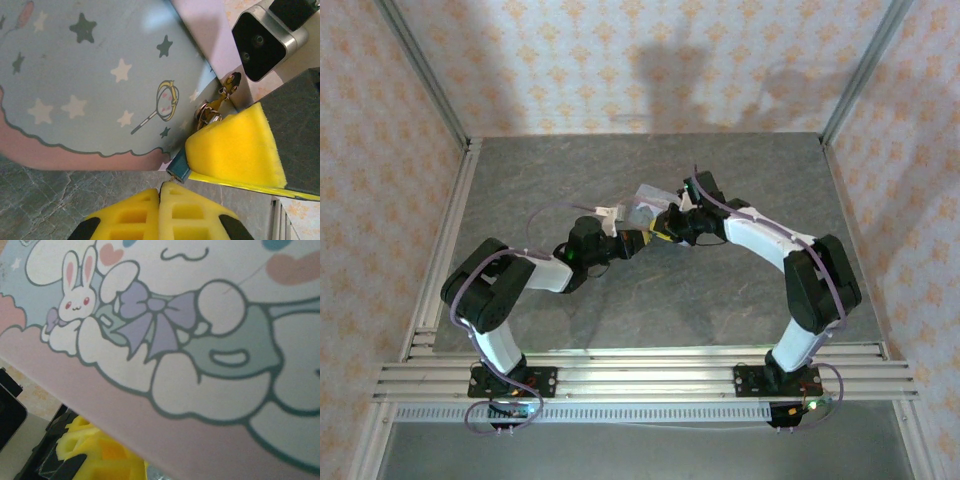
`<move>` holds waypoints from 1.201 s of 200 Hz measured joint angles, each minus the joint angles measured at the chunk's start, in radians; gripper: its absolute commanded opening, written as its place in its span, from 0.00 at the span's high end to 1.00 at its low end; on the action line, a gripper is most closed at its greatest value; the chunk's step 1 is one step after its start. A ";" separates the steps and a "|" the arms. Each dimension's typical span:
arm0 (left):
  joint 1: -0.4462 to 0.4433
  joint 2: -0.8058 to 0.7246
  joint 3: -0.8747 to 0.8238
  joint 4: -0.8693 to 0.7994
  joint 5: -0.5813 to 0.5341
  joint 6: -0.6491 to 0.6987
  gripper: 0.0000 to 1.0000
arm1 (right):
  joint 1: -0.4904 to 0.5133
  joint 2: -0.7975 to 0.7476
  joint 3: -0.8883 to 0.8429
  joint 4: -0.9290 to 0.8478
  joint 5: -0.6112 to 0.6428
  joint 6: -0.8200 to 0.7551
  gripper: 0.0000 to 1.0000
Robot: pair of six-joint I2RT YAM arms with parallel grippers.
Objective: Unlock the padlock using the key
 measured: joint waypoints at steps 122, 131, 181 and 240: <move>-0.010 -0.263 -0.016 -0.201 0.003 0.184 0.47 | 0.010 -0.021 -0.017 -0.002 -0.056 0.014 1.00; -0.010 -0.292 -0.020 -0.209 0.003 0.192 0.45 | 0.011 -0.021 -0.023 -0.005 -0.056 0.014 1.00; -0.010 -0.391 -0.097 -0.240 -0.036 0.146 0.31 | 0.011 -0.021 -0.033 -0.013 -0.064 0.014 1.00; -0.010 -0.500 -0.116 -0.385 -0.139 0.111 0.31 | 0.011 -0.021 -0.033 -0.013 -0.072 0.017 1.00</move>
